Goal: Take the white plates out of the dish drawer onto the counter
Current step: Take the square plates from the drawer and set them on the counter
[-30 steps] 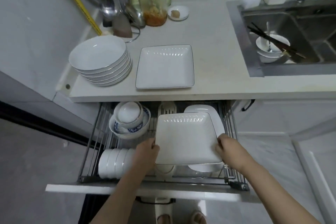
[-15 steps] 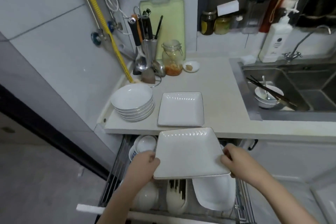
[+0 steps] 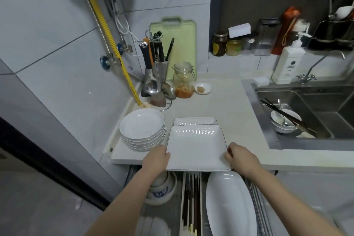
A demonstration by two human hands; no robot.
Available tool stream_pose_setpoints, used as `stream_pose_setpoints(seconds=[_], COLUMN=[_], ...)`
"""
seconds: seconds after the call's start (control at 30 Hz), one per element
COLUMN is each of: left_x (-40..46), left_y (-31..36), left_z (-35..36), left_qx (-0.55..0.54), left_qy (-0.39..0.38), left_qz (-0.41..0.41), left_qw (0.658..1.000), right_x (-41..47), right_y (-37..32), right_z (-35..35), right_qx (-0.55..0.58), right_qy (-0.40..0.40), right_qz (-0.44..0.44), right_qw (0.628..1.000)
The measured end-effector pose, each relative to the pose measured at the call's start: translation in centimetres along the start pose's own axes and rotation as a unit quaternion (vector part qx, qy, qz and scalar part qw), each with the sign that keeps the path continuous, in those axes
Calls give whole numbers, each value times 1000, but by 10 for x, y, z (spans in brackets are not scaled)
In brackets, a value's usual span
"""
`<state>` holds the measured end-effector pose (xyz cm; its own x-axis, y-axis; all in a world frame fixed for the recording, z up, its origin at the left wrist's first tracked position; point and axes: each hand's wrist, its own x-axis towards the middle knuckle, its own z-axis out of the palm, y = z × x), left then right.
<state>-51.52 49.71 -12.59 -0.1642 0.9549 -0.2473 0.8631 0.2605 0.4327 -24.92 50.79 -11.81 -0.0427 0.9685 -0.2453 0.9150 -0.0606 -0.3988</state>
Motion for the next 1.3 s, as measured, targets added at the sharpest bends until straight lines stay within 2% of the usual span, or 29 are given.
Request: stream_pose_setpoints(seconds=[0.13,0.33,0.57,0.93,1.1,1.23,1.3], left_x=[40,82,102,112,101,80,67], left_y=[4,4,-1,-8,-12,-16,-18], left_z=[6,20,34,47,45,50,54], left_qx=[27,7,-4,4,134,153,123], left_qy=[-17,-48,-40,-16,-19,-47,-45], left_qz=[2,17,22,35,43,37,25], left_qw=[999,999,999,999,990,986,991], right_x=[36,77,93,101,98,83,72], right_y=[-4,-4,-2,-2,-3,0,2], right_z=[4,13,33,48,53,65,70], right_qx=[7,27,41,34,33,49,63], right_qy=[0,18,31,43,31,19,30], right_qz=[24,61,84,90,99,88,74], right_qw=[1000,998,995,994,994,995,995])
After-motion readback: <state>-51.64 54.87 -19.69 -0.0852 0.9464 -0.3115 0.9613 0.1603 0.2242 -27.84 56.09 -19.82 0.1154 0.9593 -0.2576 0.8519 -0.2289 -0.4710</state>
